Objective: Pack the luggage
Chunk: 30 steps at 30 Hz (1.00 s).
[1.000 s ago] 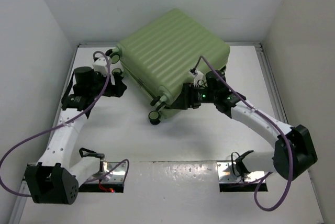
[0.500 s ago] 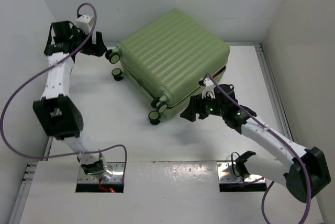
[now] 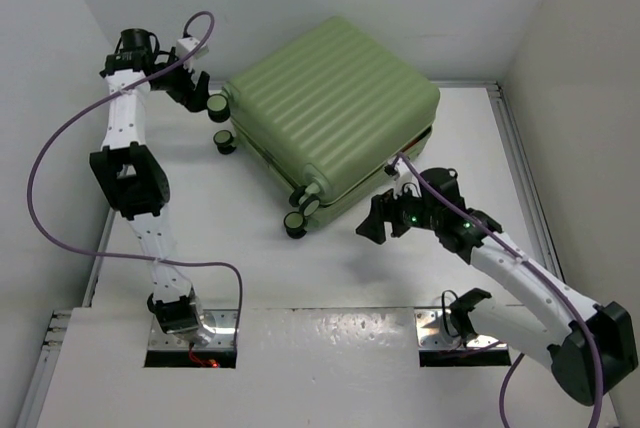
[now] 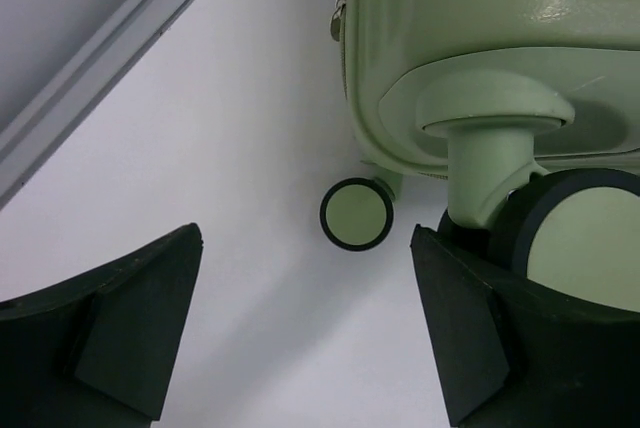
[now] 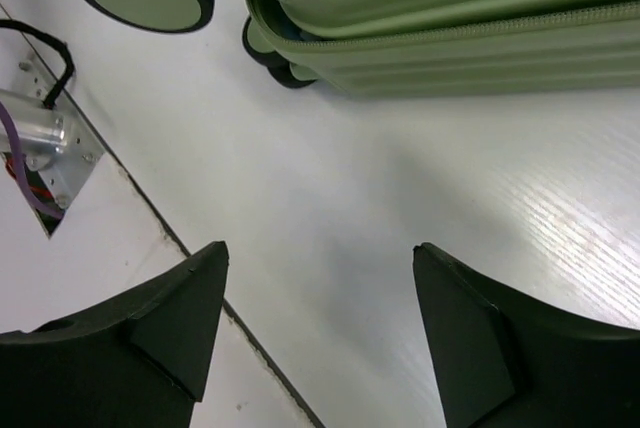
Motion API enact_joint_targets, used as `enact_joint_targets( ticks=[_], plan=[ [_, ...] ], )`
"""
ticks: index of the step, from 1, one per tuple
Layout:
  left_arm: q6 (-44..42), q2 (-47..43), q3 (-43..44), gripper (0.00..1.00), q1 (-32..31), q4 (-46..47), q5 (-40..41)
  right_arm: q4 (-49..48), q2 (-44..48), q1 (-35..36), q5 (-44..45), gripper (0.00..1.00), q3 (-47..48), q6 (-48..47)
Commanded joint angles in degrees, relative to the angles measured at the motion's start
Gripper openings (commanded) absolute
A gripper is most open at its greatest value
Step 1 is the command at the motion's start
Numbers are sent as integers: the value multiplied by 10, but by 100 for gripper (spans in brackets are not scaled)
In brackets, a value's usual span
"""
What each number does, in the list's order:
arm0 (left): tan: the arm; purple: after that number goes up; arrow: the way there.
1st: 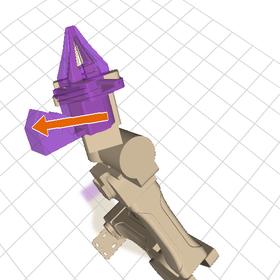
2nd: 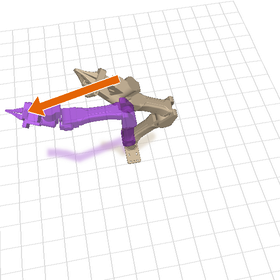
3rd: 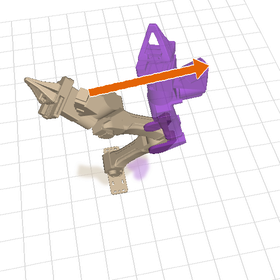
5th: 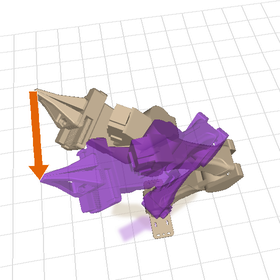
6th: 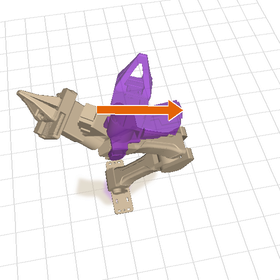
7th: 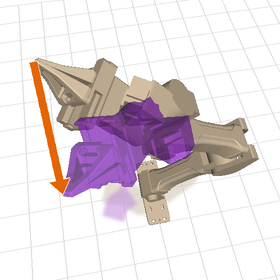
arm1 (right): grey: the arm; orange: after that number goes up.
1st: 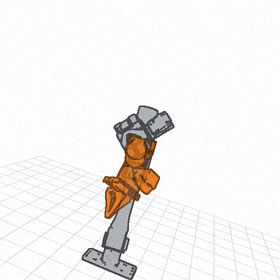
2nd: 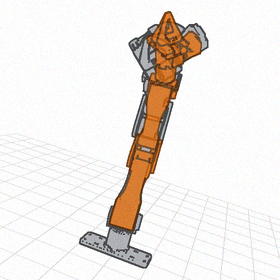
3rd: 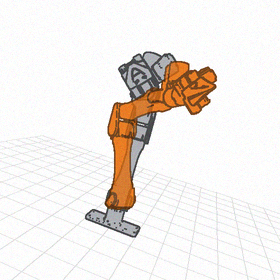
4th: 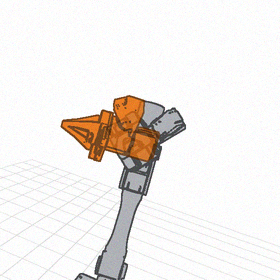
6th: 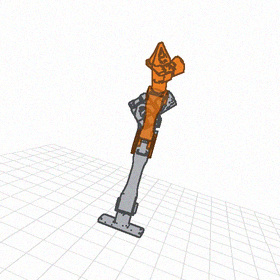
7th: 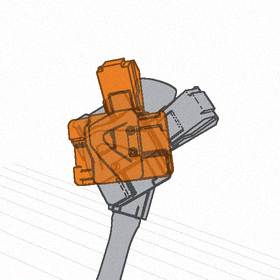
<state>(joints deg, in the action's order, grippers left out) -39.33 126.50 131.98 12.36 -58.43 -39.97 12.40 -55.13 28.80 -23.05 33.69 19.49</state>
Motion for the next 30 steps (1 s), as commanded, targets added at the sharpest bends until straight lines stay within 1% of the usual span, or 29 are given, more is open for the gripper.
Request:
enact_joint_targets(
  ticks=[1, 3, 4, 7, 8, 9, 11, 12, 13, 14, 17, 19, 21, 23, 25, 30],
  plan=[
    [-35, -45, -17, 92, -13, -33, -89, 11, 15, -2, 1, 75, -4, -24],
    [-18, -55, -33, 90, -4, -14, -116, 16, 19, -1, 1, 75, -6, -25],
    [14, -70, -46, 90, 7, 15, -123, 16, 21, -2, 1, 75, -8, -25],
    [66, -114, -75, 90, 23, 81, -123, 20, 27, -2, 3, 76, -16, -26],
    [78, -128, -83, 90, 23, 98, -99, 20, 28, -1, 2, 76, -16, -25],
    [78, -139, -89, 90, 23, 109, -87, 20, 28, -4, 2, 76, -19, -25],
    [108, -174, -112, 92, 23, 155, -63, 17, 30, -2, 2, 76, -21, -27],
    [117, -182, -117, 92, 29, 168, -63, 19, 29, -1, 1, 76, -21, -27],
    [149, -187, -117, 92, 29, 192, -54, 19, 29, -2, 2, 76, -22, -26],
    [161, -187, -123, 92, 37, 199, -70, 19, 28, -1, 1, 76, -22, -27],
    [177, -193, -123, 93, 37, 194, -114, 18, 30, -2, 1, 76, -22, -30],
    [158, -181, -123, 93, 24, 166, -115, 19, 30, -2, 1, 76, -22, -30],
    [128, -173, -123, 93, 7, 147, -101, 24, 35, -2, 0, 76, -21, -33],
    [98, -154, -118, 93, -1, 108, -100, 30, 35, -2, 2, 77, -21, -35],
    [88, -144, -112, 93, -7, 94, -100, 33, 37, -2, 5, 77, -19, -36],
    [37, -116, -101, 93, -34, 47, -62, 37, 35, -1, 7, 77, -21, -38]
  ],
)
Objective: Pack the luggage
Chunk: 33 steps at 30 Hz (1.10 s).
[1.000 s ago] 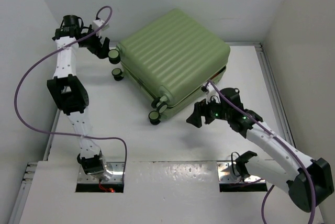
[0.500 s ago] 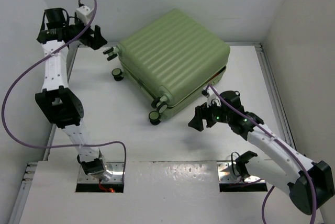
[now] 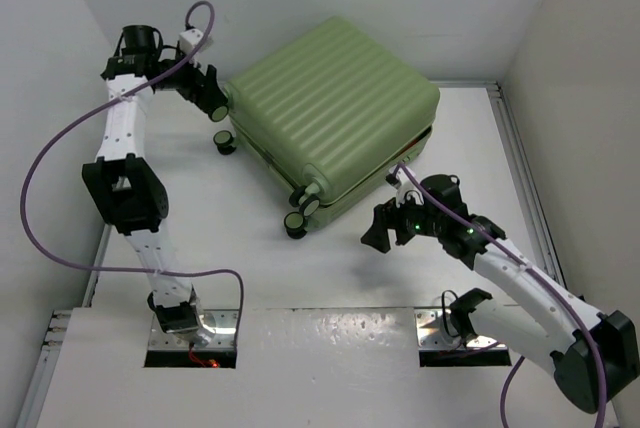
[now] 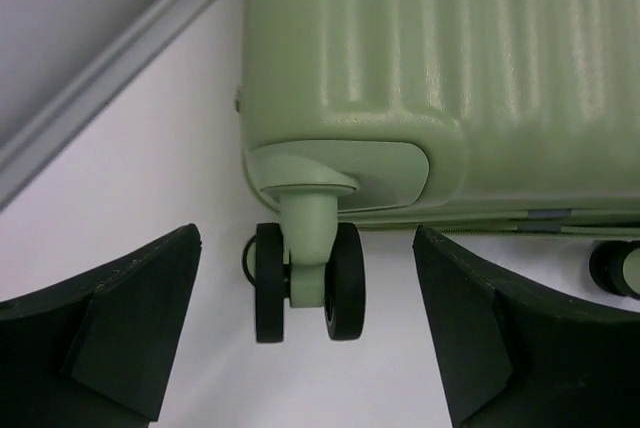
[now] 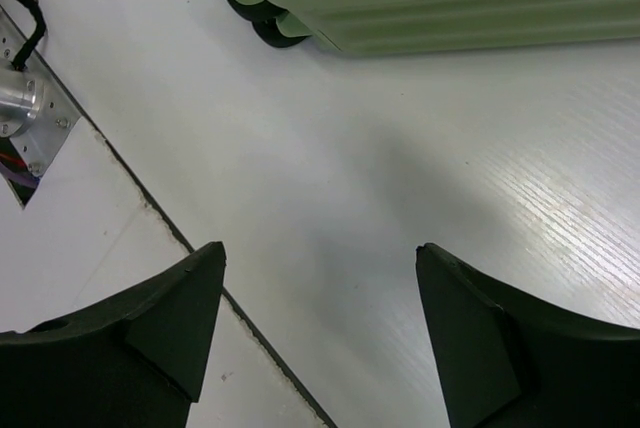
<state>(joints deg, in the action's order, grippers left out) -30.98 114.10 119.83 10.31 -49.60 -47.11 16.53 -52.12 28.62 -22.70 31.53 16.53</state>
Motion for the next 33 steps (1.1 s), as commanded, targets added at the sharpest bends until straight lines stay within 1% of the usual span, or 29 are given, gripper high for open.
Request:
enact_joint_targets(
  ticks=[1, 4, 7, 8, 9, 10, 12, 13, 15, 16, 18, 19, 20, 22, 23, 25, 26, 27, 28, 30, 33],
  plan=[
    [-56, 8, 21, 93, -27, -52, 18, -4, 6, -2, 5, 77, 2, -8],
    [-74, 31, 21, 92, -39, -69, 49, -6, 4, -1, 12, 77, 3, -8],
    [-80, 38, 21, 86, -44, -74, 65, -12, 10, 0, 50, 77, -3, -1],
    [-80, 45, 21, 84, -44, -74, 70, -16, 12, -1, 81, 77, -6, 5],
    [-80, 50, 21, 77, -44, -74, 78, -19, 13, -1, 98, 77, -14, 11],
    [-80, 50, 21, 74, -44, -68, 83, -32, 18, -2, 160, 77, -16, 31],
    [-85, 50, 15, 66, -50, -61, 94, -49, 23, -9, 197, 73, -24, 50],
    [-85, 50, 8, 58, -50, -61, 94, -63, 23, -14, 243, 70, -37, 76],
    [-90, 50, 1, 49, -56, -55, 94, -84, 18, -31, 268, 68, -44, 98],
    [-90, 45, -8, 40, -56, -55, 94, -99, 7, -39, 287, 64, -48, 127],
    [-96, 34, -25, 32, -56, -55, 85, -123, -11, -60, 296, 60, -46, 147],
    [-102, 28, -48, 27, -56, -55, 80, -130, -20, -72, 307, 59, -45, 171],
    [-110, 11, -60, 25, -61, -55, 75, -153, -43, -76, 317, 54, -45, 186],
    [-110, -5, -100, 24, -61, -50, 62, -160, -60, -92, 340, 49, -47, 211],
    [-116, -23, -114, 22, -61, -50, 62, -204, -92, -97, 345, 44, -46, 226],
    [-116, -40, -157, 21, -61, -44, 62, -239, -124, -116, 340, 37, -44, 237],
    [-116, -48, -170, 18, -67, -39, 57, -273, -145, -120, 330, 26, -43, 256],
    [-116, -62, -183, 18, -67, -39, 57, -310, -162, -124, 329, 21, -45, 266],
    [-116, -69, -209, 18, -67, -39, 49, -316, -173, -127, 328, 18, -43, 276],
    [-111, -83, -237, 15, -72, -39, 44, -336, -212, -128, 316, 15, -20, 301],
    [-111, -114, -292, 14, -78, -39, 21, -348, -252, -126, 312, 15, 9, 308]
  ],
)
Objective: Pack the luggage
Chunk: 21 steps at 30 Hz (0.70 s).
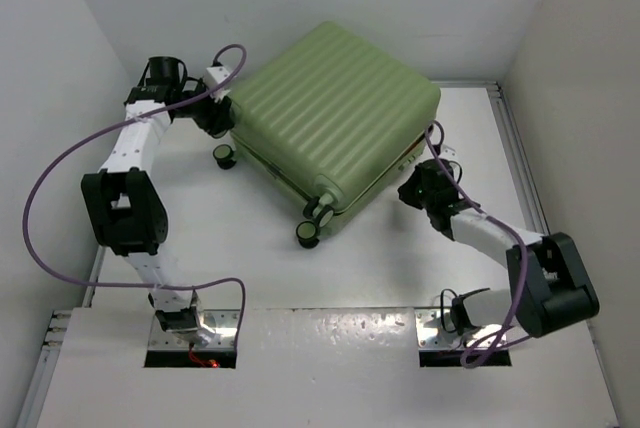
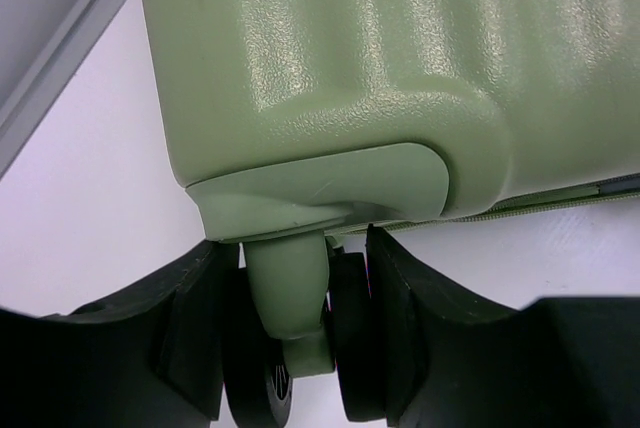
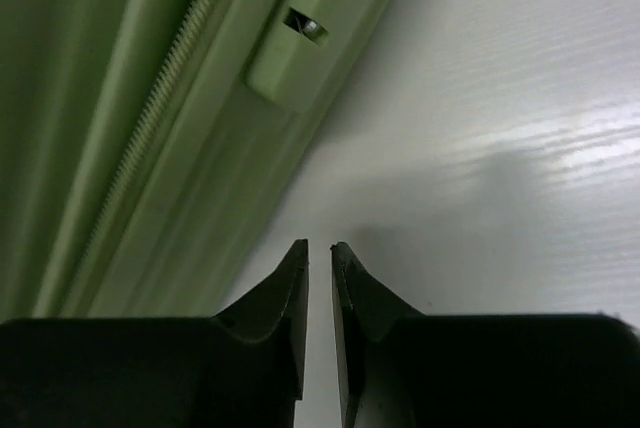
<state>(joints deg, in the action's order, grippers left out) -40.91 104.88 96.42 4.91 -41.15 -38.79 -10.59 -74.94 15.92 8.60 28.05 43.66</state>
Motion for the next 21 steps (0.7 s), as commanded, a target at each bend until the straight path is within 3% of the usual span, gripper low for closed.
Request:
enact_joint_targets(
  ticks=[1, 11, 21],
  plan=[
    [-12, -41, -74, 14, -24, -124, -68, -79, -31, -2, -1, 15, 54, 35],
    [34, -138, -228, 12, -76, -119, -147, -93, -200, -13, -36, 18, 226, 45],
    [157, -175, -296, 12, -181, -47, -224, -78, -433, -17, -106, 26, 596, 62]
  ],
)
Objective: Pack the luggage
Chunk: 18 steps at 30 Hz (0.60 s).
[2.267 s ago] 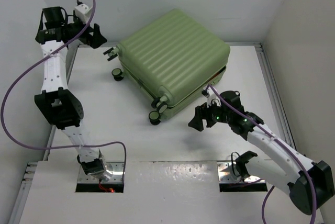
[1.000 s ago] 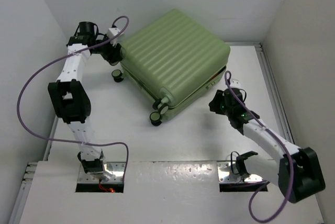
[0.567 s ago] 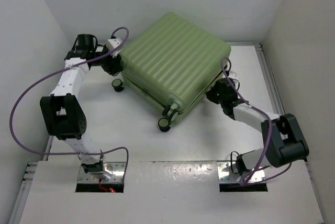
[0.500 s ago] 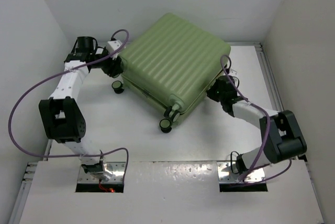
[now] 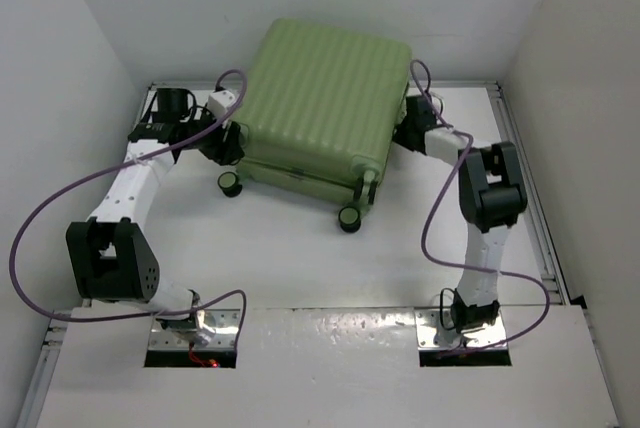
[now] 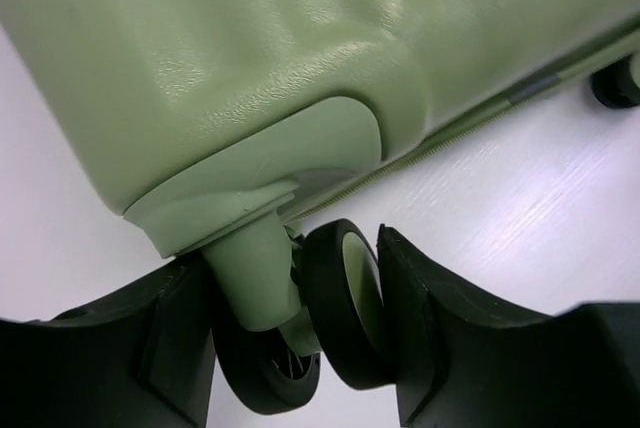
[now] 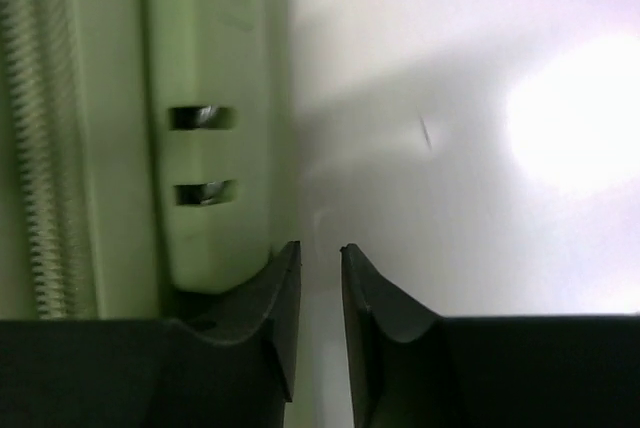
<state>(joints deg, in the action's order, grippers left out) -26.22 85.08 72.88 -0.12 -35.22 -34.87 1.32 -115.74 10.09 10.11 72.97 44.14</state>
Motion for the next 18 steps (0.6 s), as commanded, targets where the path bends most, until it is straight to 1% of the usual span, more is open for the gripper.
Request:
enact_joint_targets(
  ticks=[1, 2, 3, 4, 5, 6, 7, 10, 11, 12, 13, 14, 15, 16, 17, 18],
  plan=[
    [26, 23, -61, 12, -143, -91, -263, -197, -62, 42, -120, 28, 167, 57],
    [59, 23, -69, 12, -168, -60, -270, -196, -72, 42, -123, 30, 222, 59],
    [59, 23, -69, 12, -168, -60, -270, -197, -82, 42, -123, 30, 238, 59],
    [97, 23, -77, 12, -196, -23, -277, -200, -91, 41, -123, 33, 251, 56],
    [114, 23, -83, 12, -211, -6, -277, -203, -107, 39, -124, 35, 262, 43],
    [128, 23, -83, 12, -227, 9, -277, -207, -108, 35, -124, 40, 278, 38],
    [148, 36, -83, 12, -260, 29, -277, -215, -102, 34, -128, 49, 278, 24],
    [164, 47, -54, 12, -311, 45, -277, -228, -69, 12, -151, 57, 240, 1],
    [170, 55, -44, 12, -336, 51, -268, -235, -41, 7, -188, 60, 191, -30],
    [179, 55, -35, 12, -346, 60, -261, -241, -7, -6, -202, 60, 171, -44],
    [203, 55, -20, 12, -352, 88, -255, -245, 11, -19, -247, 61, 152, -68],
    [215, 55, -13, 12, -359, 102, -239, -251, 70, -38, -266, 63, 98, -90],
    [228, 48, -8, 12, -359, 116, -231, -251, 89, -54, -291, 64, 82, -93],
    [240, 42, -8, 12, -359, 138, -221, -251, 108, -72, -355, 66, 68, -126],
    [265, 42, 0, 15, -359, 147, -194, -245, 145, -79, -374, 70, 32, -151],
    [277, 36, 0, 20, -359, 156, -181, -241, 182, -95, -419, 72, 19, -165]
  ],
)
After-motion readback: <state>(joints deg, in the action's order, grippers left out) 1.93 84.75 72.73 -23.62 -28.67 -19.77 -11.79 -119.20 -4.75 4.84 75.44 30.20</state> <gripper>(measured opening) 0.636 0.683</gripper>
